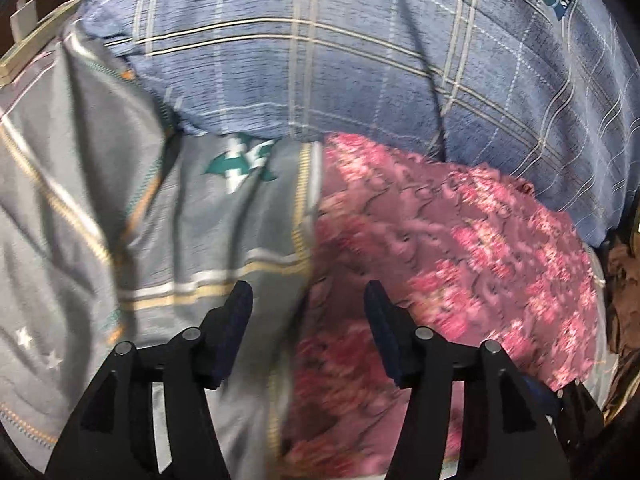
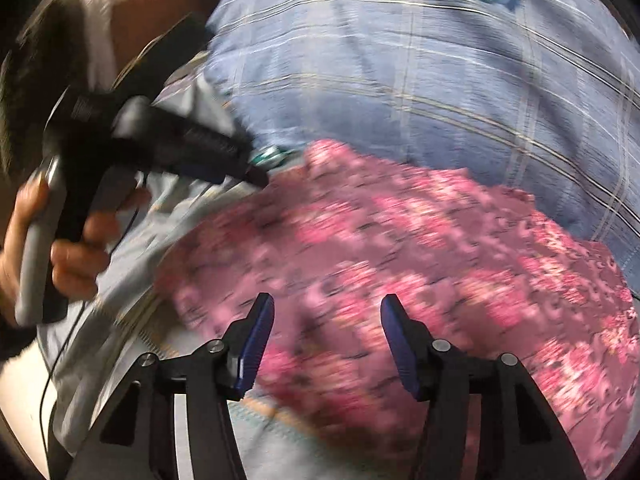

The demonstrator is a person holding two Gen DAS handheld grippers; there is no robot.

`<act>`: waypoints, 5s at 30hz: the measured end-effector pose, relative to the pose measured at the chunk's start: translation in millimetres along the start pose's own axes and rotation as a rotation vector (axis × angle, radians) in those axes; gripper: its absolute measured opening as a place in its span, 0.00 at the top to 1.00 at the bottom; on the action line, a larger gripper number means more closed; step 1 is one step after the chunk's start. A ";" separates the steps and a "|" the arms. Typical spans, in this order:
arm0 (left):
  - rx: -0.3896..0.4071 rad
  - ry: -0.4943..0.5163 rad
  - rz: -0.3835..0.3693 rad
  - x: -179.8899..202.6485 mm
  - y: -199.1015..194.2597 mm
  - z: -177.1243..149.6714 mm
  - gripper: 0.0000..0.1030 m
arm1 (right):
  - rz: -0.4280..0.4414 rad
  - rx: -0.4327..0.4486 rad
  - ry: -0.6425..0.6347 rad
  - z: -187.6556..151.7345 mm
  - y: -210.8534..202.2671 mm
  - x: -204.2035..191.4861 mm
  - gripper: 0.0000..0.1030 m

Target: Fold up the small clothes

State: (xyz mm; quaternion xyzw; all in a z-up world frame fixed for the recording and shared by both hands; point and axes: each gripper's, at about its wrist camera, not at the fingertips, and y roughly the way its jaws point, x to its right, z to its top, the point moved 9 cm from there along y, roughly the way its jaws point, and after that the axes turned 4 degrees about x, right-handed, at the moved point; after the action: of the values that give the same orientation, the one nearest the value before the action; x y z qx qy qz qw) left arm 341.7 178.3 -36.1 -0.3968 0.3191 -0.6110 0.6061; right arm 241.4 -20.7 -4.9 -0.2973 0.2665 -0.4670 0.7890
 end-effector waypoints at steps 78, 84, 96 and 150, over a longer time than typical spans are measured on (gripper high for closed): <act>-0.052 0.034 -0.391 228.0 -2.0 70.4 0.96 | 0.084 0.357 0.258 19.5 -78.9 40.2 0.94; -0.051 0.160 -0.356 311.8 -1.0 61.9 0.96 | 0.056 0.402 0.392 -1.8 -112.1 101.8 0.96; -0.123 0.153 -0.121 199.1 23.5 75.1 0.60 | 0.122 0.221 0.315 -35.9 -76.0 82.4 0.52; -0.305 0.597 -0.176 228.1 64.9 -11.2 0.97 | 0.131 0.094 0.503 -43.4 2.2 48.2 0.52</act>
State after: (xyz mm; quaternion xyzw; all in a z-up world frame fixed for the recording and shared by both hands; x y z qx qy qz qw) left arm 374.9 -53.5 -75.7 -0.3126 0.5346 -0.6955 0.3645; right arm 232.7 -72.6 -42.9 -0.1169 0.4508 -0.4862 0.7394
